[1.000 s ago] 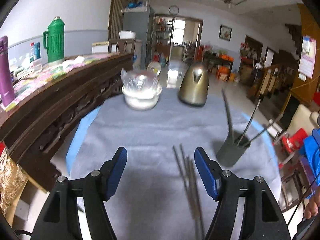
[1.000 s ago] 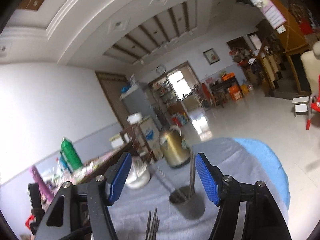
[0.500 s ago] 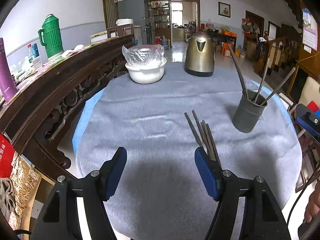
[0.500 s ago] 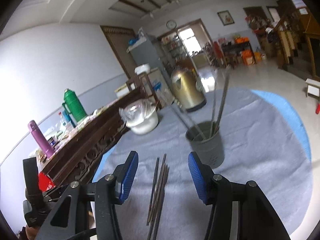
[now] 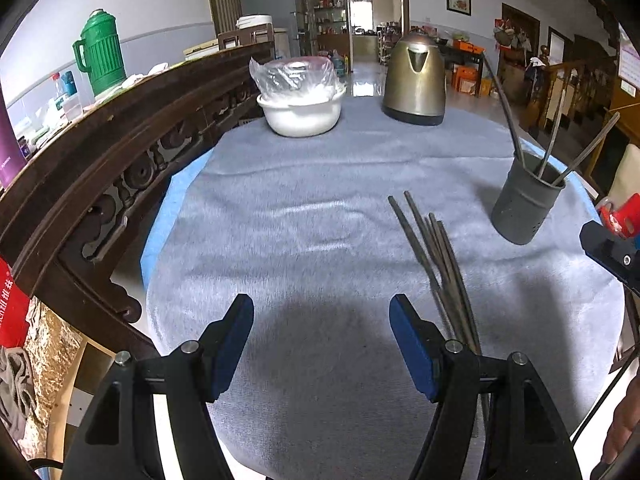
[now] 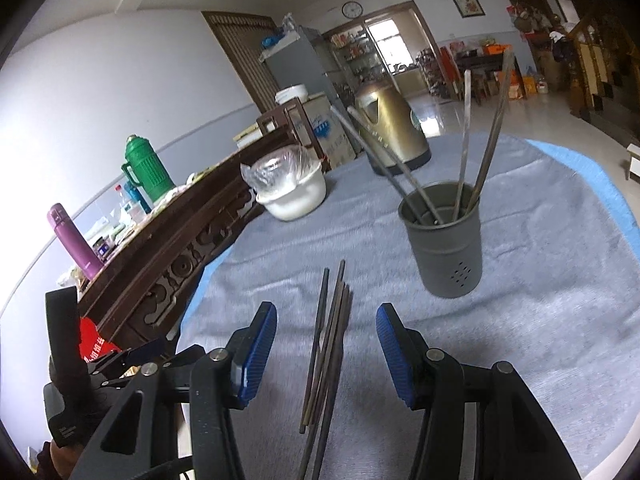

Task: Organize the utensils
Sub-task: 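Lower the left tool back to the remaining sticks and grasp one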

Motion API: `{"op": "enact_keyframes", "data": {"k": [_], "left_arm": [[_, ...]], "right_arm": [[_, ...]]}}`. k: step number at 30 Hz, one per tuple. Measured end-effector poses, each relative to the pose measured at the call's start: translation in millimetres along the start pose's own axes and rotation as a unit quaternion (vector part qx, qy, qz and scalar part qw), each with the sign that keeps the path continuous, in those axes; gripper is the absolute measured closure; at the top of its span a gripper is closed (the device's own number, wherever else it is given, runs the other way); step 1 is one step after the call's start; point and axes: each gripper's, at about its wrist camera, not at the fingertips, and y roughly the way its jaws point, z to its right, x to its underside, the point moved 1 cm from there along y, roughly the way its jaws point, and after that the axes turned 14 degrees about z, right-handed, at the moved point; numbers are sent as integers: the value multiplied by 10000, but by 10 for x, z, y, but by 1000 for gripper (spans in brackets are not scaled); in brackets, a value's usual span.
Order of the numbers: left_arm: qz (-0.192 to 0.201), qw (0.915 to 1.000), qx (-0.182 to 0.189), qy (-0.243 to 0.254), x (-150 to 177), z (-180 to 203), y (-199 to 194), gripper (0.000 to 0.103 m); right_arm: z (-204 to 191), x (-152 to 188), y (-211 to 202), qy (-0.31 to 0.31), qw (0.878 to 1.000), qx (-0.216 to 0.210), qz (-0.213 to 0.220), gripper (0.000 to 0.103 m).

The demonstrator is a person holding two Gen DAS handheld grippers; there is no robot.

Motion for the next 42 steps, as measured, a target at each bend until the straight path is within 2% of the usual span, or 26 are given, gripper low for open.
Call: {"op": "enact_keyframes", "data": {"k": [3,6,11,16,19,24,27,32,35,39,42], "left_arm": [[-81,10000,13,-47,34,-28,54,32],[-196,9996,86,-158,85,-54,110,32],[-376,9986,224,-288,162,-89,167,32],[-409,9983,239,-353,177,-144,177,32],[-438,9979,254,-410,184,-160,191,32],[-520,9972,288,-458,196,-146,248,32],[-572,9967,329,-465,214,-118,280,32],[-617,9966,371,-389,226,-35,299,32],[-617,9968,358,-353,224,-25,298,32],[-646,9966,337,-384,224,-30,325,32],[-705,9960,370,-399,234,-1,358,32]], "right_arm": [[-8,67,110,4,9998,-19,-175,50],[7,141,293,71,9988,-25,-484,63],[70,292,744,337,9931,-93,-1121,64],[66,393,1104,124,9911,47,-1325,65],[110,443,1273,100,9881,261,-1513,78],[126,492,1381,38,9856,394,-1643,85],[73,503,1418,-170,9853,440,-1639,85],[46,502,1498,-168,9833,394,-1771,85],[91,489,1498,-106,9829,383,-1798,88],[244,420,1393,-154,9819,740,-1736,91],[384,381,1321,59,9829,757,-1677,91]]}}
